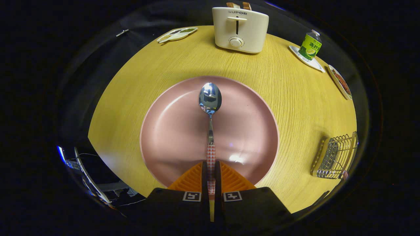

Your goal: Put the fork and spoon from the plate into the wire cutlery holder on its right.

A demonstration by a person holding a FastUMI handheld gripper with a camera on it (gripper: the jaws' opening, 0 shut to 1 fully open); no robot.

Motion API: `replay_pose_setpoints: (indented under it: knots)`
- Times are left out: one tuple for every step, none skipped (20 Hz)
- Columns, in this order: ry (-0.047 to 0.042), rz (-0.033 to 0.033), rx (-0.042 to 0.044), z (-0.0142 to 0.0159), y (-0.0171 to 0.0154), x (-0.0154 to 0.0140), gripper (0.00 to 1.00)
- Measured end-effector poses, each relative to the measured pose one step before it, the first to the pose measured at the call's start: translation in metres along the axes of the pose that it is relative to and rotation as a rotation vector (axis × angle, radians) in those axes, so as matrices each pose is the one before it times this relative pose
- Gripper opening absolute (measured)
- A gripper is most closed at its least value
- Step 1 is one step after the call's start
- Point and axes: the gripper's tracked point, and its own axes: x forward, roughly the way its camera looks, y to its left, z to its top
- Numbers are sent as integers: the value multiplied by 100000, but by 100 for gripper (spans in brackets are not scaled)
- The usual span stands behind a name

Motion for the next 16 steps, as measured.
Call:
replay_pose_setpoints:
  knots:
    - [772,1609,686,29,9,-231,10]
    - [-111,815,857,216,-49,-442,10]
    - [-873,482,-236,180,-133,-779,10]
    - [-274,445,-1111,216,-113,-746,10]
    - [-326,726,-924,129,-112,-857,10]
    - [-1052,569,-511,190,-139,-999,10]
    - [-706,604,-481,-12,-237,-1100,10]
    - [-394,671,-194,-122,-218,-1217,10]
    - [257,475,-115,-363,-434,-1209,9]
    - [289,585,93,-374,-515,-1200,10]
    - [102,338,241,-566,-992,-1388,10]
    - [247,-127,-209,-409,-766,-1274,10]
    - [625,-455,-435,-493,-1018,-1240,10]
    - [895,-464,-35,-479,-1073,-1244,10]
    - [1132,8,99,-417,-1007,-1078,10]
    - [1096,-453,658,-310,-1204,-1091,10]
